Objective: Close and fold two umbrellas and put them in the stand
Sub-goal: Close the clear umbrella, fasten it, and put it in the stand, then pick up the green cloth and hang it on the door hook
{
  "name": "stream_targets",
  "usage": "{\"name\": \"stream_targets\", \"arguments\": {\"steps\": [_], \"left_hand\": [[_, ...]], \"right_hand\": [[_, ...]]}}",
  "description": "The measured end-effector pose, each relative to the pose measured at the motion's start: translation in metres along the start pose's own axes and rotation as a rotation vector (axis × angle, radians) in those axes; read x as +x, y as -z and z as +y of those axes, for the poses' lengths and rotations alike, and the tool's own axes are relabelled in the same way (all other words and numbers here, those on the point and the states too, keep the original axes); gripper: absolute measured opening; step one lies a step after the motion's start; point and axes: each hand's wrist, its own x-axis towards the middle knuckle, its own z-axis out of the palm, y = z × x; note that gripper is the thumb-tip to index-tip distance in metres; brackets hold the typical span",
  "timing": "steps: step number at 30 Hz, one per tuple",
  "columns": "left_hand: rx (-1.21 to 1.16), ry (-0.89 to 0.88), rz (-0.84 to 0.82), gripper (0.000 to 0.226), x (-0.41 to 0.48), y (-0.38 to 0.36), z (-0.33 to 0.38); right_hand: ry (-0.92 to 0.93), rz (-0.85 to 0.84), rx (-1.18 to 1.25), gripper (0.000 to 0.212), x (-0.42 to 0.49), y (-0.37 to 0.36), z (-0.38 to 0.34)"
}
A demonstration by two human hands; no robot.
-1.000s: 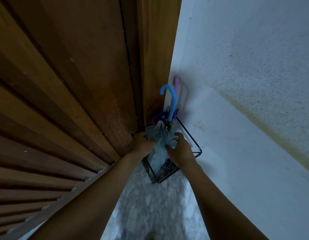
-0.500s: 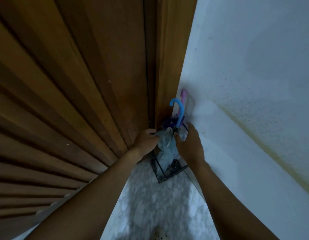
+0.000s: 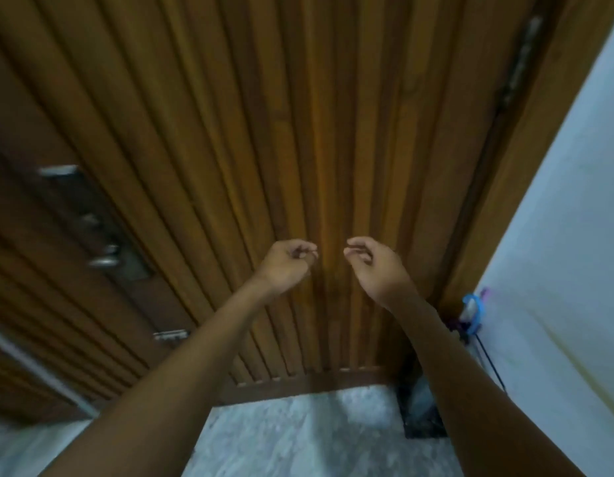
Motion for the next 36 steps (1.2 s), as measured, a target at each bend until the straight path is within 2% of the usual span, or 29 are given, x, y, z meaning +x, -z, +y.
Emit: {"name": "stream_targets", "arguments": {"steps": [8,14,18,19,24,27,32,34,36], "left_hand": [[-0.01,-0.102,0.324,0.015,-0.143,0.253,-0.008],[-0.006,-0.171,0.517,0.01,-0.199,0.368,-0.014],[0.003,-0.172,0.635,0.004,-0.195,0.437,-0.03],[0.022,-0.167,0.672,0.005,-0.19,0.454,-0.035],[0.065,-0.125,0.858,0.043,-0.143,0.525,-0.057],[0.031,-0.058,0.869,0.056,-0.104,0.558,-0.071],[-0.069,0.004,0.807,0.07,-0.052,0.593,-0.1],[-0.154,0.007,0.78,0.068,-0.04,0.601,-0.108],[-0.185,0.003,0.755,0.056,-0.035,0.605,-0.109]], "right_hand": [[0.28,-0.119,0.094,0.03,-0.065,-0.121,-0.208],[0.389,-0.239,0.105,0.03,-0.08,-0.187,-0.295],[0.45,-0.332,0.133,0.027,-0.062,-0.23,-0.342],[0.461,-0.353,0.122,0.027,-0.053,-0.242,-0.352],[0.507,-0.434,0.076,0.033,0.008,-0.318,-0.394],[0.517,-0.49,0.062,0.042,0.044,-0.365,-0.418],[0.531,-0.465,-0.064,0.06,0.079,-0.434,-0.447],[0.547,-0.405,-0.119,0.063,0.083,-0.454,-0.452],[0.529,-0.353,-0.091,0.061,0.085,-0.469,-0.456]]}}
